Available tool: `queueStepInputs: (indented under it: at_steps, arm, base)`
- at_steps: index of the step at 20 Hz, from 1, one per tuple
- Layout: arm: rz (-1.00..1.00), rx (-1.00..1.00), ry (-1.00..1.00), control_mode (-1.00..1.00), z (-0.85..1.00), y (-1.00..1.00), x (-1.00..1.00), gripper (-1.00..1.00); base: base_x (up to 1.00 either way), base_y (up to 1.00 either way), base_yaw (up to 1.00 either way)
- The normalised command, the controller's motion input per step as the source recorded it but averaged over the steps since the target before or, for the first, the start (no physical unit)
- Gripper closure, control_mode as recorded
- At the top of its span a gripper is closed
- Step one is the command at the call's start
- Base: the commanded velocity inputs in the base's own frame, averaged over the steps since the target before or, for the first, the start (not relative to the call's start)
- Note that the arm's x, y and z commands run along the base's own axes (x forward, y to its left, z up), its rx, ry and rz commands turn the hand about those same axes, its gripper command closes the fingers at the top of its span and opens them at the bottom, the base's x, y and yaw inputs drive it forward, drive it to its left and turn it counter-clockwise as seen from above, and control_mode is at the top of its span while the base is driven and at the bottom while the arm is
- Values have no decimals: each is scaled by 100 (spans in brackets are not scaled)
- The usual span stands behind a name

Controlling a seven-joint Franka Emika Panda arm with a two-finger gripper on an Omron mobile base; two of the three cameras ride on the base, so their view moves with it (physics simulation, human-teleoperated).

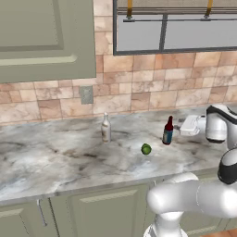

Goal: Place the beer and liquor on the top shelf of the fridge to keep them out of children's reach, and place the avocado on lower shelves for easy access.

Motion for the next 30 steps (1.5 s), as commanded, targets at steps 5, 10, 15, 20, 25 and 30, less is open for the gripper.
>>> queueStepInputs:
  at_steps: [5,10,15,20,25,30]
  arm:
    - [0,0,0,-100,-5,0,22,-100]
    - [0,0,0,-100,-3,0,25,-100]
    - [0,0,0,-100,-7,0,20,-100]
    - [0,0,0,-100,-11,0,19,-100]
    - [0,0,0,-100,-16,0,18,-100]
    - [0,0,0,-100,-19,0,15,-100]
  base:
    - [0,0,0]
    - [0,0,0]
    - [0,0,0]
    - [0,0,0]
    - [0,0,0]
    - [0,0,0]
